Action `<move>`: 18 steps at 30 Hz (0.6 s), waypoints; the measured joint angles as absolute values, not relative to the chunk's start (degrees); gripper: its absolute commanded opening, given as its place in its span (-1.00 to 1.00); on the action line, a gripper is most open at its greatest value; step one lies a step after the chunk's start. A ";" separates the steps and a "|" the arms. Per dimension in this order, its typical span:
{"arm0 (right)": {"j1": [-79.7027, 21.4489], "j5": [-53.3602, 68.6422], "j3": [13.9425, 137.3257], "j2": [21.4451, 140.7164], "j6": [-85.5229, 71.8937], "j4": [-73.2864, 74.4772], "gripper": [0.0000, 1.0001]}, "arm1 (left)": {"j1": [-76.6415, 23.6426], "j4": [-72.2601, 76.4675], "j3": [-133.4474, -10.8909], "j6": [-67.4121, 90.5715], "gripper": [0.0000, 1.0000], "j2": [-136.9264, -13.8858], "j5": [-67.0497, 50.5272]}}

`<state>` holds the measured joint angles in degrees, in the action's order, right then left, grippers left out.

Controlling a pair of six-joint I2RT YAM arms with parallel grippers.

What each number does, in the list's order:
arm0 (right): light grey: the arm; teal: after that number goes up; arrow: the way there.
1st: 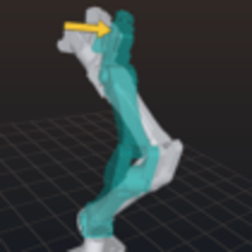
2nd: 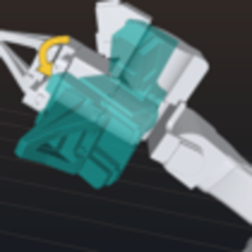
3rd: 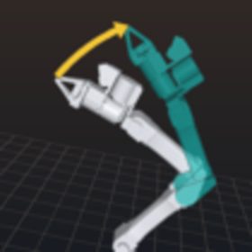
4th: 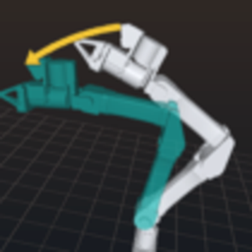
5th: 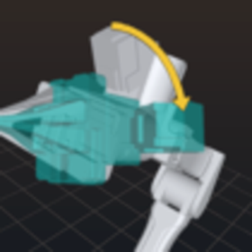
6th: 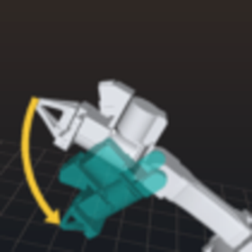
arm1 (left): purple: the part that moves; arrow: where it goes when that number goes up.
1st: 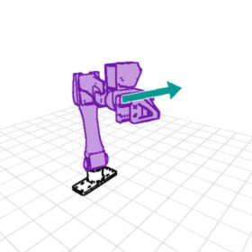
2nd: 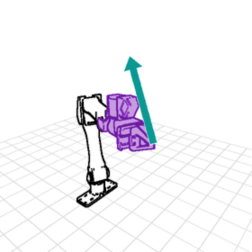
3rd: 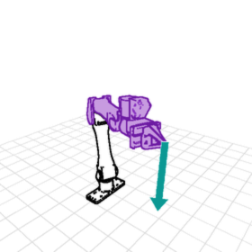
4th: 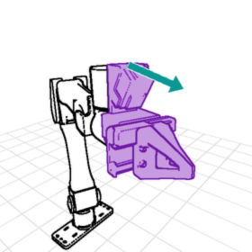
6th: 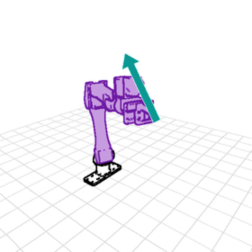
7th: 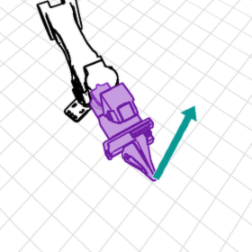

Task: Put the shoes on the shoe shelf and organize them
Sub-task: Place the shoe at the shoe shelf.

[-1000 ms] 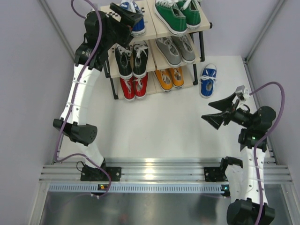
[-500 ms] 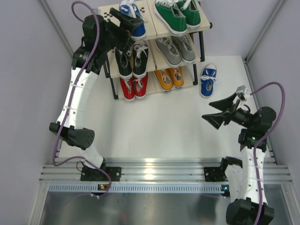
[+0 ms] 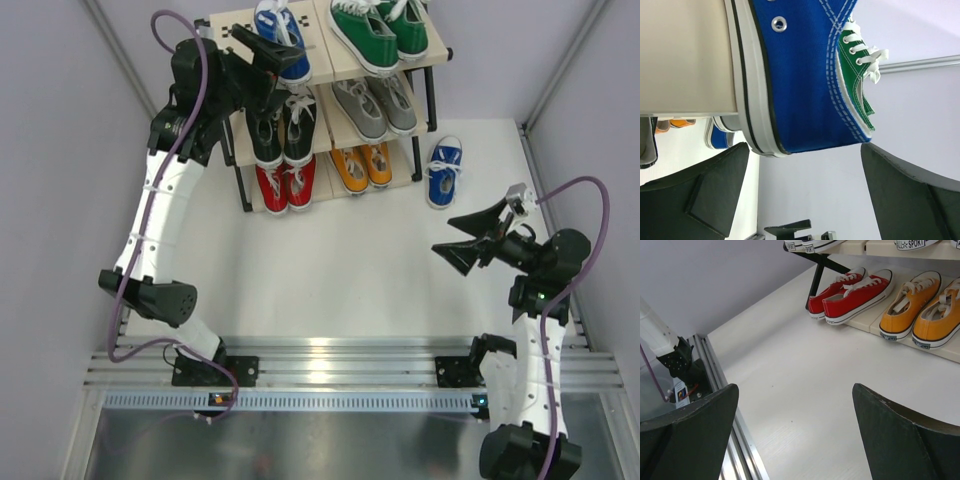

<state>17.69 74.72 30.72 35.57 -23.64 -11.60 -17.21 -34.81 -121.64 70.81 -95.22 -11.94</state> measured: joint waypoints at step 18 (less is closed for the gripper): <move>18.63 75.61 30.89 35.27 -19.11 -8.88 0.91 | -16.95 -35.16 -109.62 64.75 0.97 -85.73 -15.64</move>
<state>18.63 75.61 30.89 35.27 -19.11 -8.88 -16.95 -35.16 -109.62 64.75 -85.73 -15.64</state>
